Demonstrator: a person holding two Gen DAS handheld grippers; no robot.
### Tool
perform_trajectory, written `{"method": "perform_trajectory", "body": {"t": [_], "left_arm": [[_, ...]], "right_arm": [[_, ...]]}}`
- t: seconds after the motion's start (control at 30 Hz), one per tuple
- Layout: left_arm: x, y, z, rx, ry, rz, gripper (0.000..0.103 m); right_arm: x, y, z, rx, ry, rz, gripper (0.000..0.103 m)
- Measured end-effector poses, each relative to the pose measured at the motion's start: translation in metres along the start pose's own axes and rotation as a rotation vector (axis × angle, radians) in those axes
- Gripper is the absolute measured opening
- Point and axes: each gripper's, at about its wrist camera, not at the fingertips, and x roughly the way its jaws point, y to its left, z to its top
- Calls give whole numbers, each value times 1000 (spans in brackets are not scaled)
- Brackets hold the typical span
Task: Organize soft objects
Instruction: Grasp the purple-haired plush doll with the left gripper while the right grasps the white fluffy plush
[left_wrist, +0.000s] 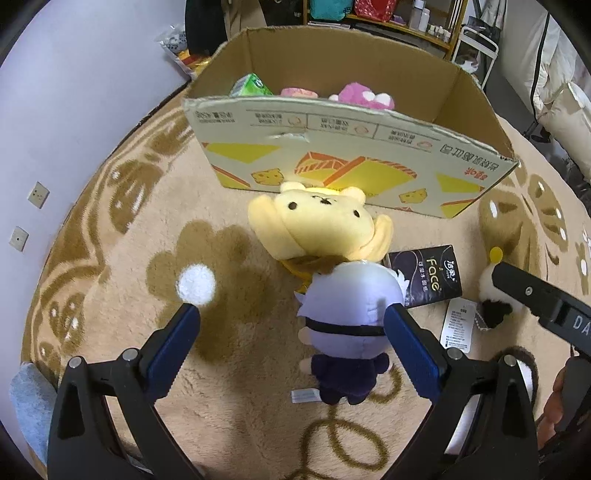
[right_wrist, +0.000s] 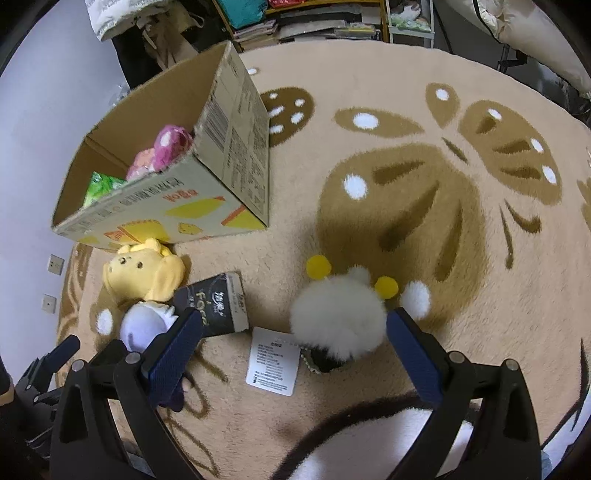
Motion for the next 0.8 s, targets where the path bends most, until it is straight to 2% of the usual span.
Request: {"method": "perform_trajectory", "body": {"t": [0.07, 0.27, 0.4, 0.57, 0.8], "left_arm": [[4, -2, 0, 3, 10, -4, 99], [9, -11, 2, 20, 15, -12, 99], [16, -18, 1, 38, 31, -11, 99], [23, -22, 1, 49, 53, -21, 99], [35, -27, -1, 74, 88, -33, 99]], "right_arm": [[4, 1, 0, -2, 19, -3, 98], [10, 4, -1, -15, 53, -29, 94], [19, 4, -3, -18, 93, -78, 79], [26, -9, -1, 25, 119, -84, 70], [39, -18, 2, 52, 169, -82, 70]]}}
